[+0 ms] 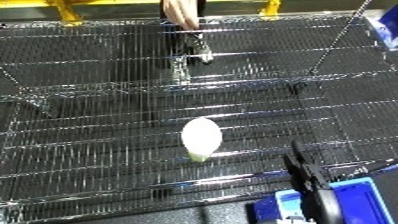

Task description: Pick up the object and place it into the box

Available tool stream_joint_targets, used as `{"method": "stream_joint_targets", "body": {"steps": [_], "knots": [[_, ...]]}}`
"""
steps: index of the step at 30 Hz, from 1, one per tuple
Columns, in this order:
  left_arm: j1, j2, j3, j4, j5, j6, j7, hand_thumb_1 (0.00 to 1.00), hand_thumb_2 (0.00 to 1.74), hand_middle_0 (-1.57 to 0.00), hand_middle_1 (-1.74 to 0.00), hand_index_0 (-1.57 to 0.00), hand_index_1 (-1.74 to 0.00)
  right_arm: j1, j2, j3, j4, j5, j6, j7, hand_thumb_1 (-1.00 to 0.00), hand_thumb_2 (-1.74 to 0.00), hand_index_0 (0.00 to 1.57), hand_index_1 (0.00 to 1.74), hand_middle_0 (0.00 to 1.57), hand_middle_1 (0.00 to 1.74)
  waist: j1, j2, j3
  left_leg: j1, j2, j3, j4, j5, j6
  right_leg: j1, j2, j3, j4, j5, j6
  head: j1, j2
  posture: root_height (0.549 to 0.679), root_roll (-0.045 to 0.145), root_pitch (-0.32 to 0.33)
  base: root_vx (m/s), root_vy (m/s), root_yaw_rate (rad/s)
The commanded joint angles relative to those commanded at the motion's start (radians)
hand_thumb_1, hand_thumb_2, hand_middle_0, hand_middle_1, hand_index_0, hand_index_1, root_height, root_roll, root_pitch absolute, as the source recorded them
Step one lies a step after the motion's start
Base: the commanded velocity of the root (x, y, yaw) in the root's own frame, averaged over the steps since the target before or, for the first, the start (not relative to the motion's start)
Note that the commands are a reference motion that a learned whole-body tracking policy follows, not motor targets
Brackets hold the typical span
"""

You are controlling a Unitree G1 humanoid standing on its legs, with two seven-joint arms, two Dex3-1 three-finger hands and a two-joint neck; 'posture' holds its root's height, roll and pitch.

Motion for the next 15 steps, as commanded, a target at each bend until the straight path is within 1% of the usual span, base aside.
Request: {"method": "stream_joint_targets", "body": {"steps": [8, 15], "knots": [[-0.017, 0.004, -0.019, -0.015, -0.001, 0.000, 0.024, 1.00, 1.74, -1.57, -1.74, -1.57, -1.74, -0.069, -0.002, 0.027, 0.010, -0.011, 0.032, -0.023, 0.00, 0.00, 0.00, 0.00, 0.00, 0.00, 0.008, 0.011, 0.000, -0.056, -0.007, 0.002, 0.026, -0.006, -0.0003, -0.058, 0.0000, -0.002, 0.028, -0.001, -0.0012, 0.021, 0.026, 0.635, 0.037, 0.036, 0.015, 0.006, 0.042], [-0.038, -0.001, -0.035, -0.016, -0.001, 0.002, 0.035, 1.00, 1.74, -1.57, -1.74, -1.57, -1.74, -0.136, 0.003, 0.045, 0.042, 0.021, 0.048, -0.018, 0.00, 0.00, 0.00, 0.00, 0.00, 0.00, 0.015, 0.023, 0.000, -0.097, -0.014, 0.005, 0.046, -0.012, -0.0016, -0.102, -0.0033, -0.003, 0.048, -0.002, -0.0023, 0.048, 0.036, 0.631, 0.038, 0.059, 0.021, 0.011, 0.048]]}}
